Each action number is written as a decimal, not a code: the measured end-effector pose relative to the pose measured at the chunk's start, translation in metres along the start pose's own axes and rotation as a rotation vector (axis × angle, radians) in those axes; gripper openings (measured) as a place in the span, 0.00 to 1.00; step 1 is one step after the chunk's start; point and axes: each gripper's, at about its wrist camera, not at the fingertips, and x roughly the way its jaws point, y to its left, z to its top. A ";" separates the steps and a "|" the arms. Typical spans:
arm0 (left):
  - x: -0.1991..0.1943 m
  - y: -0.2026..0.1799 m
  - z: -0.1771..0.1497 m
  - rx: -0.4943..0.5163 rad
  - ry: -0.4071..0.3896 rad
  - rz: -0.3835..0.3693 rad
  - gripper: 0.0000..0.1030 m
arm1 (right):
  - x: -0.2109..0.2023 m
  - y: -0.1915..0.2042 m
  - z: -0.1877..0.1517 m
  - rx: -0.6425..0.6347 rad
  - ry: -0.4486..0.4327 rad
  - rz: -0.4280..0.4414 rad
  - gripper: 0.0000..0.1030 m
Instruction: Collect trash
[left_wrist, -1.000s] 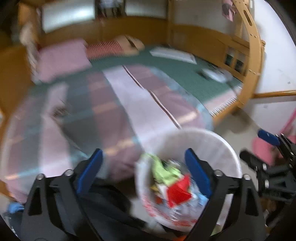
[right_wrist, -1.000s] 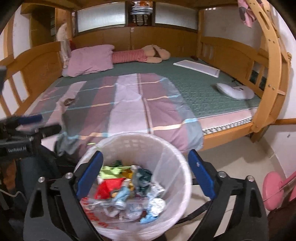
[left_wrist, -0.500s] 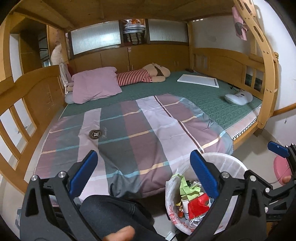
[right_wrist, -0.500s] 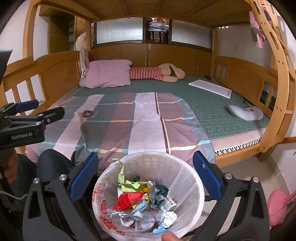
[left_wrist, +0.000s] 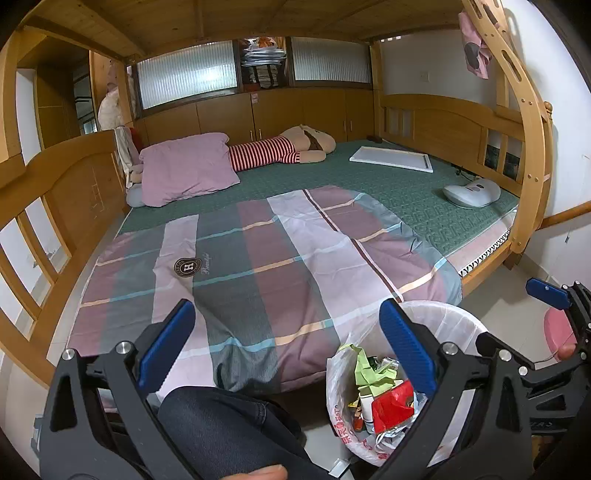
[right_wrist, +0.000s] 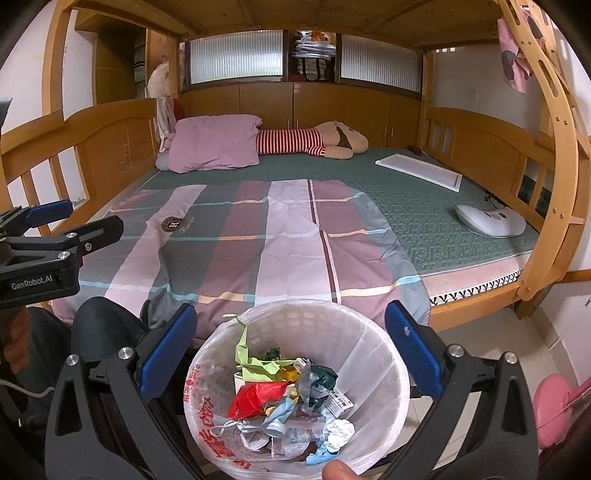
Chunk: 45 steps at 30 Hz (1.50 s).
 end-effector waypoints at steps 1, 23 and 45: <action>0.000 0.000 0.000 -0.001 0.000 0.001 0.96 | 0.000 0.000 0.000 0.001 0.001 -0.001 0.96; 0.001 0.000 -0.001 0.001 0.006 -0.004 0.96 | 0.008 -0.001 -0.003 0.011 0.029 -0.003 0.96; 0.000 -0.003 -0.009 0.009 0.011 -0.016 0.96 | 0.008 -0.001 -0.008 0.024 0.044 -0.006 0.96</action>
